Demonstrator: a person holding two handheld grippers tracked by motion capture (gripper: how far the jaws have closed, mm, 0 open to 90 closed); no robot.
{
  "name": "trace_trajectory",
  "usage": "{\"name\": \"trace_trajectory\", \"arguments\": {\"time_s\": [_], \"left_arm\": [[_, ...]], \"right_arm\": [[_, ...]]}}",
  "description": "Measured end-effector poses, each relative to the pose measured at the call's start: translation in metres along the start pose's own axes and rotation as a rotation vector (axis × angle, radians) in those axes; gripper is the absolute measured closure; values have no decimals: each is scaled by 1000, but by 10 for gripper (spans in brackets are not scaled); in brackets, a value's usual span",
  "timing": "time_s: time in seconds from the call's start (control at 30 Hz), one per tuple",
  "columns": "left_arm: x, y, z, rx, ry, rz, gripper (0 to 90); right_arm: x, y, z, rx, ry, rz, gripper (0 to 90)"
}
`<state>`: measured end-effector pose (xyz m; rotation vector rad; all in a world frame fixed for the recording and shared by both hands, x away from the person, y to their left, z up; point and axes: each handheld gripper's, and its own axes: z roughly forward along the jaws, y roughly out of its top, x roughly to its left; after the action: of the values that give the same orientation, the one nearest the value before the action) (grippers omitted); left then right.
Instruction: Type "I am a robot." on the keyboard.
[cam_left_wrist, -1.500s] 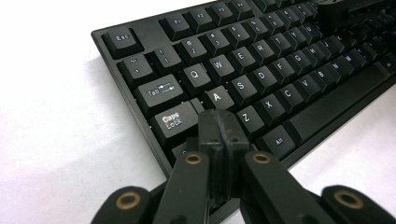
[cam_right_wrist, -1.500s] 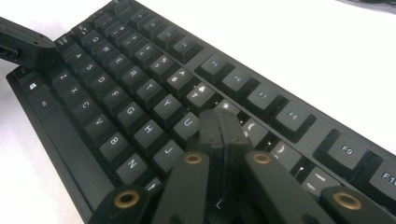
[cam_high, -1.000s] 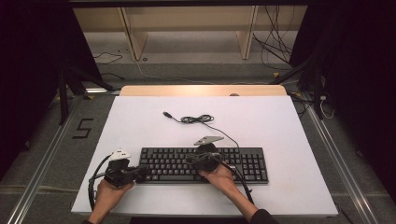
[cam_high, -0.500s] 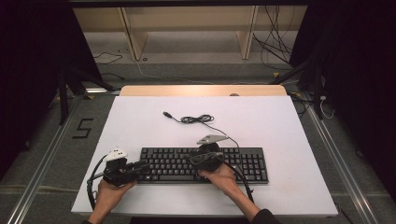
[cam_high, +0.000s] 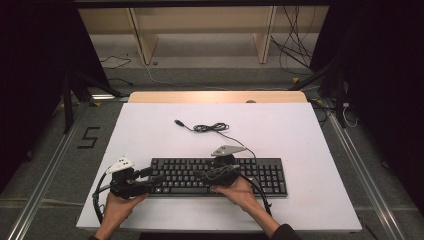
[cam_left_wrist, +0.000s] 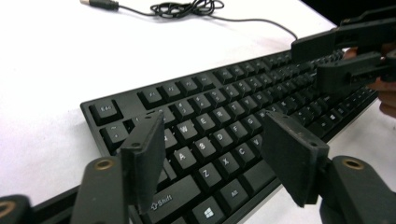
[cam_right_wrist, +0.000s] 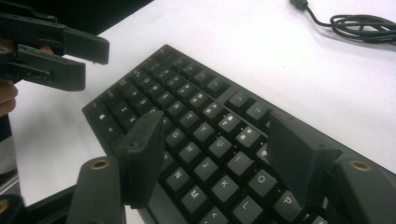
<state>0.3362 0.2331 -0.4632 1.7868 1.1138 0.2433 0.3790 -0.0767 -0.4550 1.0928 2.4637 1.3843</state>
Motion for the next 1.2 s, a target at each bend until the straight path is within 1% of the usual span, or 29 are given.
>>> {"name": "trace_trajectory", "arguments": {"time_s": [0.1,0.2,0.3,0.33,0.37,0.43,0.47,0.57,0.6,0.63,0.67,0.7,0.77,0.8,0.83,0.87,0.9,0.97,1.0,1.07,1.13,1.2], "left_arm": [[-1,0,-1,-21,-5,-3,372],[0,1,-2,-30,-7,-4,353],[-1,1,-3,-46,-11,-9,325],[-1,1,-3,-50,-11,-9,325],[-2,1,-3,-52,-11,-9,315],[-2,1,-3,-57,-16,-2,305],[-2,1,-4,-59,-17,-2,305],[-2,1,-4,-66,-20,1,295],[-2,1,-4,-69,-21,1,295],[-2,1,-4,-70,-21,1,292],[-2,1,-4,-71,-22,1,292],[-2,1,-4,-71,-22,1,291],[-2,1,-4,-71,-22,1,286],[-2,1,-4,-72,-22,0,282],[-2,1,-5,-71,-23,3,282],[-2,1,-5,-73,-23,3,281],[-2,2,-5,-75,-24,3,279],[-2,2,-5,-76,-23,3,277],[-2,2,-5,-76,-22,3,275],[-2,2,-5,-79,-20,2,274],[-2,2,-5,-84,-20,-1,274],[-2,1,-6,-86,-17,0,273]], "right_arm": [[1,0,0,-3,3,-4,368],[3,-1,-1,-2,11,-7,372],[7,-1,-3,-4,29,-20,420],[7,-1,-3,-4,29,-20,420],[9,-2,-4,-3,42,-26,442],[11,-3,-5,-4,54,-34,461],[11,-3,-5,-4,54,-34,461],[15,-5,-7,2,66,-47,508],[15,-5,-7,2,66,-47,508],[17,-6,-7,12,72,-52,548],[17,-6,-7,12,72,-52,548],[18,-6,-7,16,74,-55,571],[20,-8,-6,23,77,-65,628],[22,-10,-7,31,75,-68,684],[22,-10,-7,31,75,-68,684],[23,-10,-6,36,73,-69,705],[24,-12,-6,43,76,-75,747],[25,-12,-6,47,74,-78,763],[25,-14,-5,54,76,-85,798],[26,-14,-4,58,77,-86,811],[27,-17,-3,69,76,-92,853],[27,-17,-2,74,75,-94,865]]}}
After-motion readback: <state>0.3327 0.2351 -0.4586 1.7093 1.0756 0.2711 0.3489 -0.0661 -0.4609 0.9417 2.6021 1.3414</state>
